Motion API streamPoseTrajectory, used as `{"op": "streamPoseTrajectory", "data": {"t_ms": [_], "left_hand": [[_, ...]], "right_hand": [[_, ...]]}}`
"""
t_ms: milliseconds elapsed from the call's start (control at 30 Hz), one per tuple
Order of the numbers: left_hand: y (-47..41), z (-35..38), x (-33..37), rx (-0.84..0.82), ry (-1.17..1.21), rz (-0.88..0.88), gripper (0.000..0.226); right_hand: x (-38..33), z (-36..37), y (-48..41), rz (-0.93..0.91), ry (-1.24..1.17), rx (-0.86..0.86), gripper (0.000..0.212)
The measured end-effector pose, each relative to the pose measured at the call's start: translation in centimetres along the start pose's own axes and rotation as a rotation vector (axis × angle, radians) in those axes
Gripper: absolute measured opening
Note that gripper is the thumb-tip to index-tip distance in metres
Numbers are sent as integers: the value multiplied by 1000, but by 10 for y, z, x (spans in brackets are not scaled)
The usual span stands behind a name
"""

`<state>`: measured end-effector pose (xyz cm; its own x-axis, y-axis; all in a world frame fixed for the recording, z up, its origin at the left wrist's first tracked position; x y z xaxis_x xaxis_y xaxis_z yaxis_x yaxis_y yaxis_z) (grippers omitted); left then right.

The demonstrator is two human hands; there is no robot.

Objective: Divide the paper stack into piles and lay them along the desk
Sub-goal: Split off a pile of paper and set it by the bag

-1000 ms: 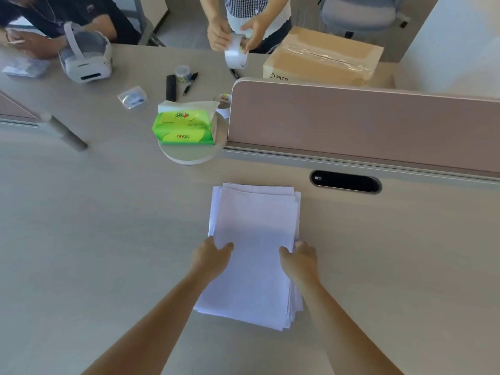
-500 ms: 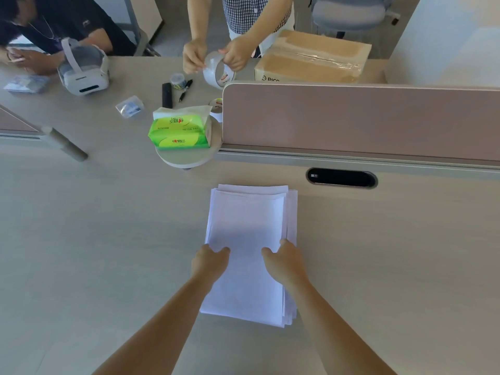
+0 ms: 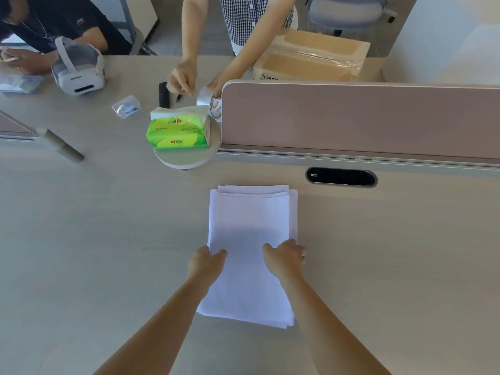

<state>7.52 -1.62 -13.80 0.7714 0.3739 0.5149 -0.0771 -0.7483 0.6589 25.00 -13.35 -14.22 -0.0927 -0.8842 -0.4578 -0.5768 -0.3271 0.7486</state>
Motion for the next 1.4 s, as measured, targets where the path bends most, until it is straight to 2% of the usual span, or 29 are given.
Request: {"op": "streamPoseTrajectory", "data": {"t_ms": [133,267,433,567,633,767,833,933,1000,1133,1333,1367,1400], "left_hand": [[-1,6,-1,-10,-72,26,13],[1,13,-3,-29,-141,46,28],[-1,9,-1,-8,-136,50,14],[-2,7,-1,16,-136,46,20],[-2,8,-1,36,-127,37,33],[-3,7,-2,28,-130,48,40],[-3,6,-3,23,-127,44,38],[-2,8,-1,12,-132,38,17],[-1,10,0,13,-134,47,14],[-1,10,-1,34,-124,38,31],[-2,10,-3,21,-132,35,29],[-2,10,-2,21,-135,35,29],[-2,11,-3,21,-135,31,29]], "right_hand": [[-2,0,2,-2,34,48,55],[-5,3,9,-64,50,69,59],[-10,5,20,-135,117,111,76],[-21,8,28,-254,204,152,66],[-21,10,25,-250,142,114,60],[-10,5,5,-121,-42,44,59],[-9,7,3,-122,-37,23,58],[-8,11,6,-142,50,58,56],[-8,14,7,-139,37,38,57],[-10,16,9,-148,86,58,57],[-8,3,2,-147,-63,140,65],[-7,2,0,-131,-134,119,63],[-6,2,-2,-115,-229,82,51]]}}
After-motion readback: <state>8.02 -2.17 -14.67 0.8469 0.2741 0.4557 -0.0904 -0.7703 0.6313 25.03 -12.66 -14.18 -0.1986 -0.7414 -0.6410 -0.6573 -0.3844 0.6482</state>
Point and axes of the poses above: each hand's wrist, its own y-axis away from the middle knuckle, its own z-axis out of the palm, x = y × z, the point moved 6 cm from there along -y, towards the middle knuckle, and after that the axes turned 2 degrees about -x, right-handed, at the moved point
